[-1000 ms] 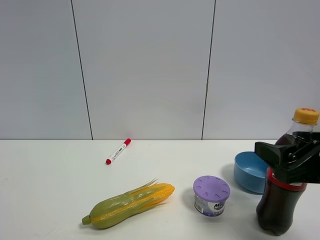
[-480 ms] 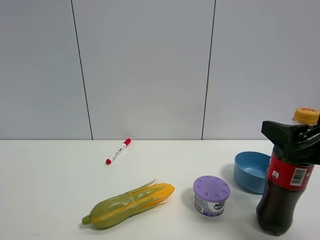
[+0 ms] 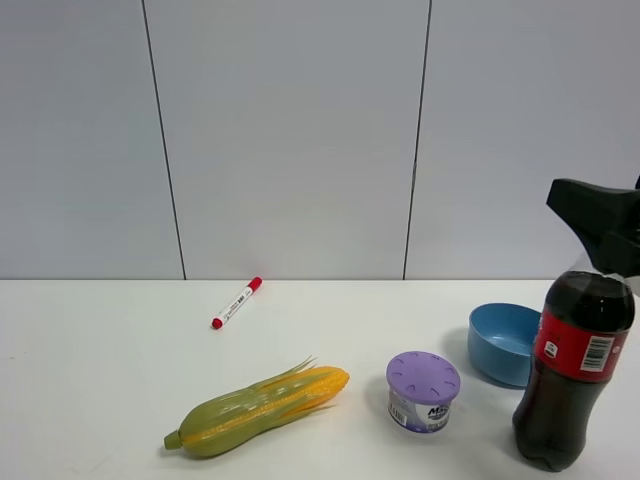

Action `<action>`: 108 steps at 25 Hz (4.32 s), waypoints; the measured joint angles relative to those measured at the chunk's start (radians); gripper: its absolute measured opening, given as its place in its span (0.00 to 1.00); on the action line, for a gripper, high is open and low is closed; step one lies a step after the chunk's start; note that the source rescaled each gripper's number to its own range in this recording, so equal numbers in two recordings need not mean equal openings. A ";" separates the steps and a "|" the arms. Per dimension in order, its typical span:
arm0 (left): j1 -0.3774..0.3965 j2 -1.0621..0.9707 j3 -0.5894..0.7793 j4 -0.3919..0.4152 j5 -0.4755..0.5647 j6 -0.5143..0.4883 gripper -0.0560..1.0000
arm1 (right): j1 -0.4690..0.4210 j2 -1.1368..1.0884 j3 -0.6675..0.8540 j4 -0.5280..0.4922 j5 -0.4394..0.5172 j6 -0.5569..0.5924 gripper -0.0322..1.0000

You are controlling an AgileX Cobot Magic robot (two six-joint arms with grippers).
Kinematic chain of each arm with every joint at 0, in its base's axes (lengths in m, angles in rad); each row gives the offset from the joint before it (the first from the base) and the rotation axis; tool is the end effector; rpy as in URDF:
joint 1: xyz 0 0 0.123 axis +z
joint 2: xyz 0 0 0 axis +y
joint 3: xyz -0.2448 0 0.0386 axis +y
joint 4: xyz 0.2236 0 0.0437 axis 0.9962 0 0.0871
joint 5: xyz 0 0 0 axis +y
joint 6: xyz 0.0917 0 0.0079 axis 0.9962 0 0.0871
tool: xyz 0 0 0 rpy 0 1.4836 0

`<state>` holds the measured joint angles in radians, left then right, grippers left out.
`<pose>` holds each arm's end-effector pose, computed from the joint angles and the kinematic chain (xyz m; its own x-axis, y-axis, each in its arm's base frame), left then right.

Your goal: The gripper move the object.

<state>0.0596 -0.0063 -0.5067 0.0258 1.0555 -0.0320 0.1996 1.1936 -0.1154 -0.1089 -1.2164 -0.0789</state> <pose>0.0108 0.0027 0.2673 -0.4372 -0.0454 -0.8982 -0.0881 0.9961 -0.0075 0.1739 0.0447 0.2086 0.2501 -0.0677 -0.9659 -0.2673 0.9539 -0.1361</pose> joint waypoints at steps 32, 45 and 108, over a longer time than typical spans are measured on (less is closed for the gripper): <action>0.000 0.000 0.000 0.000 0.000 0.000 1.00 | 0.000 -0.560 -0.832 -0.118 1.818 0.055 0.66; 0.000 0.000 0.000 0.000 0.000 0.000 1.00 | -0.107 -0.842 -0.828 -0.097 2.061 -0.068 0.67; 0.000 0.000 0.000 0.000 0.000 0.000 1.00 | -0.237 -1.197 -0.379 0.109 2.291 0.071 0.79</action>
<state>0.0596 -0.0063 -0.5067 0.0258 1.0555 -0.0320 -0.0372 -0.0030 -0.4940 0.0000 1.0745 -0.0076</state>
